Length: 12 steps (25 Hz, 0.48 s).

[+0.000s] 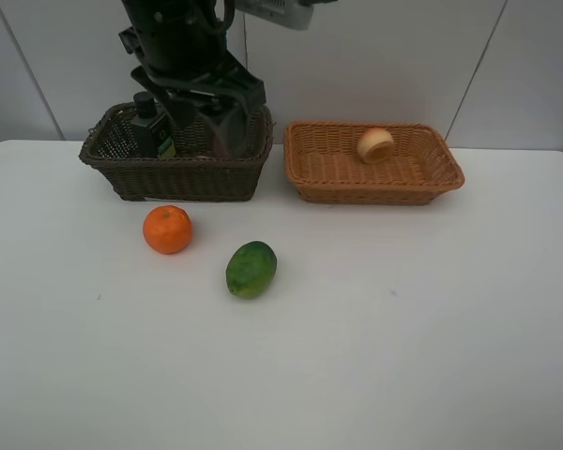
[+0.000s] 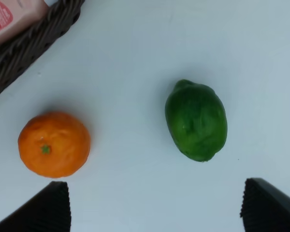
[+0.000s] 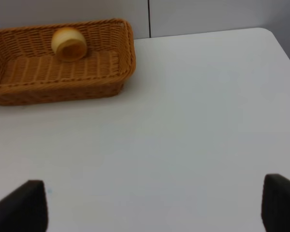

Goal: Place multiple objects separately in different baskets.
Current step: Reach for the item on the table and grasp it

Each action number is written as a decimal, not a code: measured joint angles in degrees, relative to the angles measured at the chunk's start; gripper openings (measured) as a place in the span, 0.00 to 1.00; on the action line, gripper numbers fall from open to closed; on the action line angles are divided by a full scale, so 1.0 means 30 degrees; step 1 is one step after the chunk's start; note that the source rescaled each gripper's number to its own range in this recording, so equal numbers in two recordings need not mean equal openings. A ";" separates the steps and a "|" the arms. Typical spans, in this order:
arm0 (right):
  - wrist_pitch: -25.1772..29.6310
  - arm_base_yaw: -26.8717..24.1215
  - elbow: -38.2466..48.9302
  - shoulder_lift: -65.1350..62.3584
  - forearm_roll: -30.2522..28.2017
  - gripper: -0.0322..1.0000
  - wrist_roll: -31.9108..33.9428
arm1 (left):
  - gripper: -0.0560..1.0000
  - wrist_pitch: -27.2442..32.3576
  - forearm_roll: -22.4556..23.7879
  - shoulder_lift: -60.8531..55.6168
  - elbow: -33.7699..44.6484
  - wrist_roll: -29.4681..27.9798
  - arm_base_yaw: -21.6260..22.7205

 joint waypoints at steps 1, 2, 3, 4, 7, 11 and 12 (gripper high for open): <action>0.0000 0.0000 0.0000 0.0000 0.0000 0.95 0.0000 | 0.93 -0.0047 0.0000 -0.0098 0.0234 0.0000 -0.0041; 0.0000 0.0000 0.0000 0.0000 0.0000 0.95 0.0000 | 0.93 -0.0142 0.0000 -0.0153 0.0468 0.0000 -0.0061; 0.0000 0.0000 0.0000 0.0000 0.0000 0.95 0.0000 | 0.93 -0.0243 0.0000 -0.0214 0.0685 -0.0027 -0.0061; 0.0000 0.0000 0.0000 0.0000 0.0000 0.95 0.0000 | 0.93 -0.0344 0.0075 -0.0215 0.0957 -0.0100 -0.0120; 0.0000 0.0000 0.0000 0.0000 0.0000 0.95 0.0000 | 0.93 -0.0856 0.0216 -0.0215 0.1805 -0.0326 -0.0353; 0.0000 0.0000 0.0000 0.0000 0.0000 0.95 0.0000 | 0.93 -0.1263 0.0108 -0.0215 0.2806 -0.0586 -0.0493; 0.0000 0.0000 0.0000 0.0000 0.0000 0.95 0.0000 | 0.93 -0.1401 0.0035 -0.0215 0.3121 -0.0640 -0.0493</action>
